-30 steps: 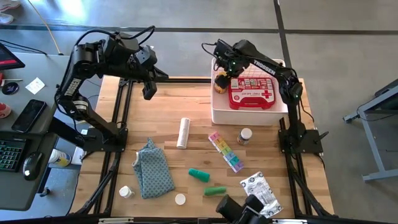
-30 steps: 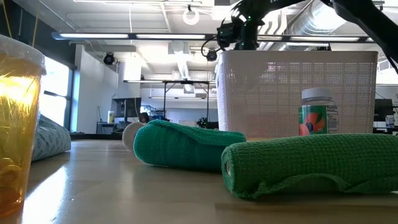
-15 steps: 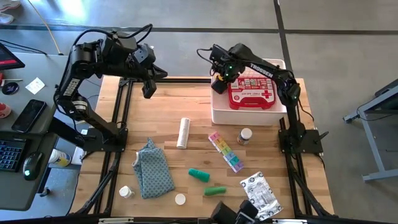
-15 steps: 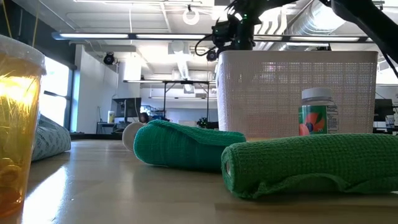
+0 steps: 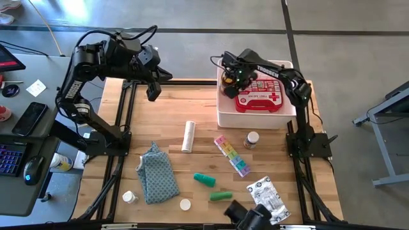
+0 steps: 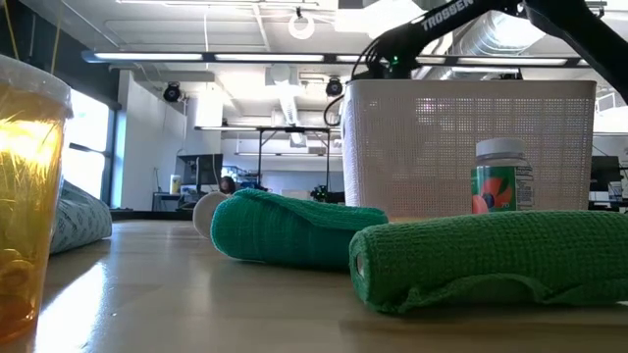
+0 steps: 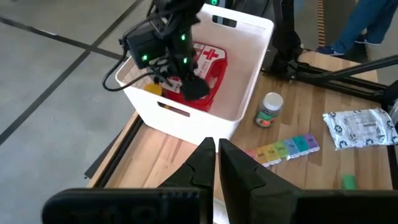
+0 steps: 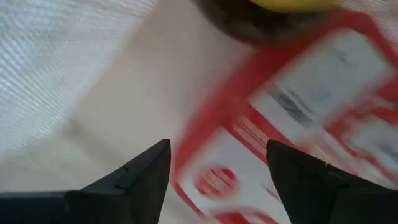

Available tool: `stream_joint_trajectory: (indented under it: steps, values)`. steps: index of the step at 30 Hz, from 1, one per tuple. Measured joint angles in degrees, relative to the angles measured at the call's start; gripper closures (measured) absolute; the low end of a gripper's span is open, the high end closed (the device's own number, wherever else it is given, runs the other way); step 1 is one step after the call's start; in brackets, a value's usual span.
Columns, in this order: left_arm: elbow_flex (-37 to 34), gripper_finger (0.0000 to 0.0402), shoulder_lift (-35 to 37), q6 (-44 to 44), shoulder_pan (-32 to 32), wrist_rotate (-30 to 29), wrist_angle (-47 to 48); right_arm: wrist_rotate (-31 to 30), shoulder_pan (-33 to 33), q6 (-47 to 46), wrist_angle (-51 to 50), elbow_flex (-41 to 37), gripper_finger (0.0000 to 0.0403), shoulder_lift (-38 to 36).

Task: Pick & place medical supplies in basket/bin
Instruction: Adjust the red first aid kit in the white bin, then put the white and green pill bottle into the white bin

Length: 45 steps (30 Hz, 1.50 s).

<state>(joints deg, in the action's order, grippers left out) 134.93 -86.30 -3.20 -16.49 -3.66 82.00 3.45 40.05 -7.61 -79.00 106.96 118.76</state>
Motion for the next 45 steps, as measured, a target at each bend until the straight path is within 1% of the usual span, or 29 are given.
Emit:
stream_joint_trajectory:
  steps: [1,4,8,12,16,23,27,30,34,39,42,45]
  values:
    - [0.0,0.0344,0.0,0.0,0.0,0.0,0.0,0.7,-0.1,-0.4,1.2,-0.8,0.0149,0.0]
    - [0.0,0.0344,0.0,0.0,0.0,-0.1,0.0,0.1,-0.6,-0.9,3.9,-2.7,0.0149,-0.1]
    - [0.0,0.0344,0.0,0.0,0.0,-0.1,0.1,-4.5,-0.8,-0.9,6.0,-5.2,0.0149,-0.3]
    - [0.0,0.0344,0.0,-0.5,0.0,-0.1,0.5,-4.9,-0.3,-0.9,7.5,-6.7,0.0149,-0.5]
    - [0.0,0.0344,0.0,-1.5,0.0,-0.1,0.5,-7.0,0.4,-0.8,9.2,-6.6,0.0149,-0.4]
    - [0.0,0.0344,0.0,-1.6,0.0,0.0,0.5,-6.9,1.7,-0.1,10.2,-6.4,0.0149,-0.3]
    - [0.0,0.0344,0.0,-1.6,0.0,0.0,0.5,-6.2,1.9,-0.4,9.7,-6.6,0.0149,-1.7]
    - [0.0,0.0344,0.0,-1.6,0.0,0.0,0.4,-6.0,1.9,-1.4,8.9,-6.8,0.0149,-4.6]
    - [0.0,0.0344,0.0,-1.6,0.0,0.0,-0.4,-4.4,1.5,-1.6,6.8,-6.6,0.0149,-10.4]
    - [0.0,0.0344,0.0,-1.8,0.0,0.5,-3.2,-2.7,-0.6,-4.3,5.0,-6.6,0.0149,-18.4]
    - [0.0,0.0344,0.0,-2.9,0.0,0.5,-5.0,1.3,-3.0,-6.1,3.6,-6.6,0.0149,-23.5]
    - [0.0,0.0344,0.0,-4.1,0.0,0.6,-6.5,7.2,-6.7,-7.3,1.2,-6.6,0.0149,-27.8]
